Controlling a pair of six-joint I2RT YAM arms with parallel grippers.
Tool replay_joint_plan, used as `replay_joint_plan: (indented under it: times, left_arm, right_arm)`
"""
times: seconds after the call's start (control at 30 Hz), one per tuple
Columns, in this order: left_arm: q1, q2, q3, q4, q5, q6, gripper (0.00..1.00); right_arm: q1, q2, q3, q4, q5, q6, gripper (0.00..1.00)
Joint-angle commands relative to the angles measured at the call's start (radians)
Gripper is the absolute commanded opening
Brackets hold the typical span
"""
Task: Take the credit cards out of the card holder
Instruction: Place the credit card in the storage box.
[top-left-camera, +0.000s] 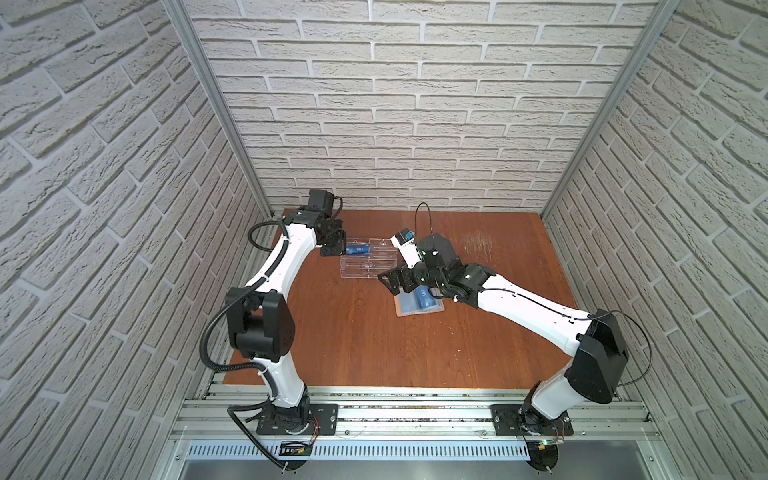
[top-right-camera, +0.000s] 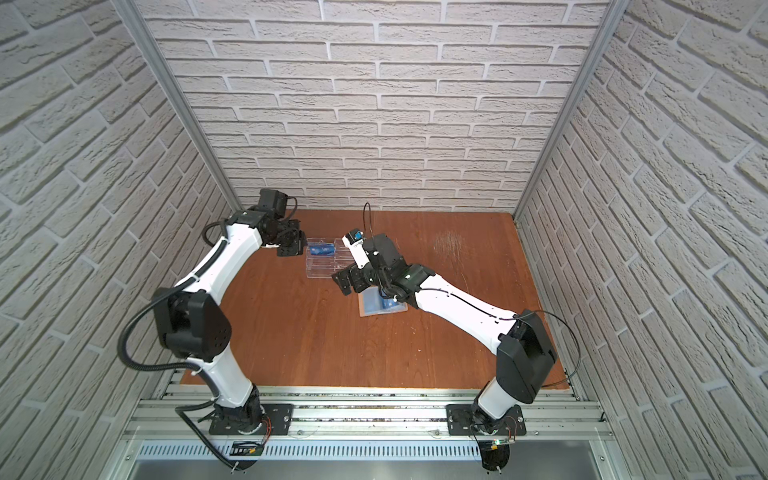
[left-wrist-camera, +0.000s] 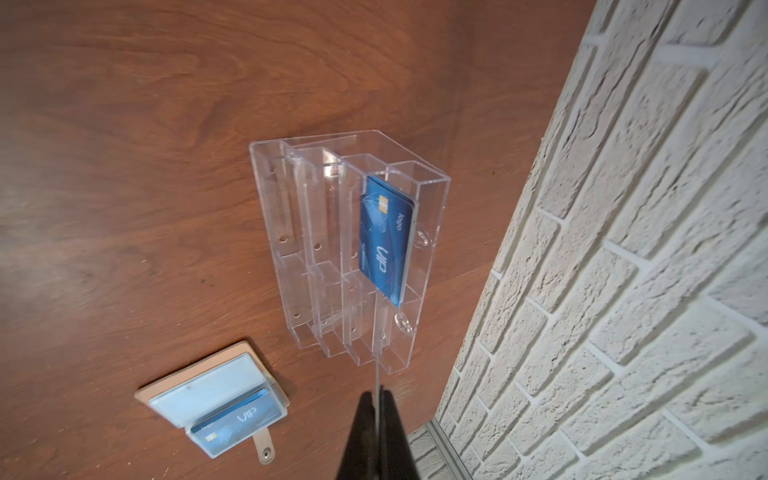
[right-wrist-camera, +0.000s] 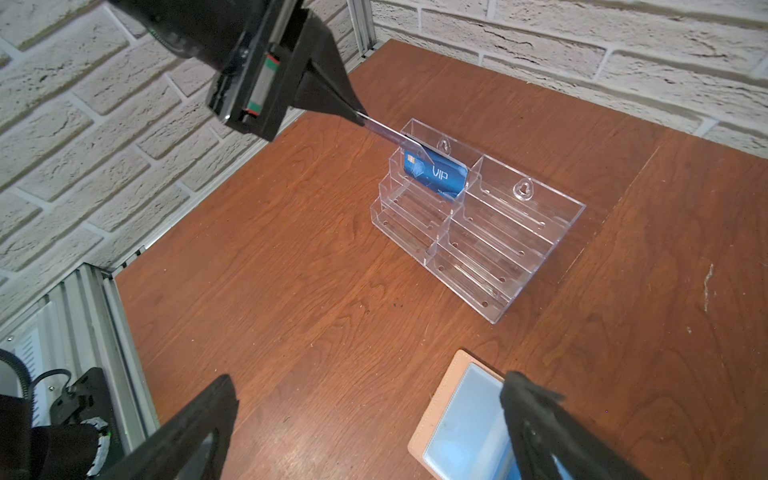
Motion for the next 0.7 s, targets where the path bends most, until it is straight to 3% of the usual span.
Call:
replay_joint_plan:
  times: [0.0,0.3,0.67]
  left_arm:
    - [0.014,0.049,0.056,0.040,0.072,0.101,0.00]
    - [0.031,0.110,0.058,0.044,0.080,0.100,0.00]
    - [0.045,0.102,-0.034,0.118,0.073,0.026,0.00]
  right_arm:
    - [-0.010,0.010,-0.002,0.074,0.018,-0.021,1.00]
    - [-0.056,0.058,0.031,0.063,0.034,-0.007,1.00]
    - [-0.089,0.114,0.024,0.108,-0.033,0.032,1.00]
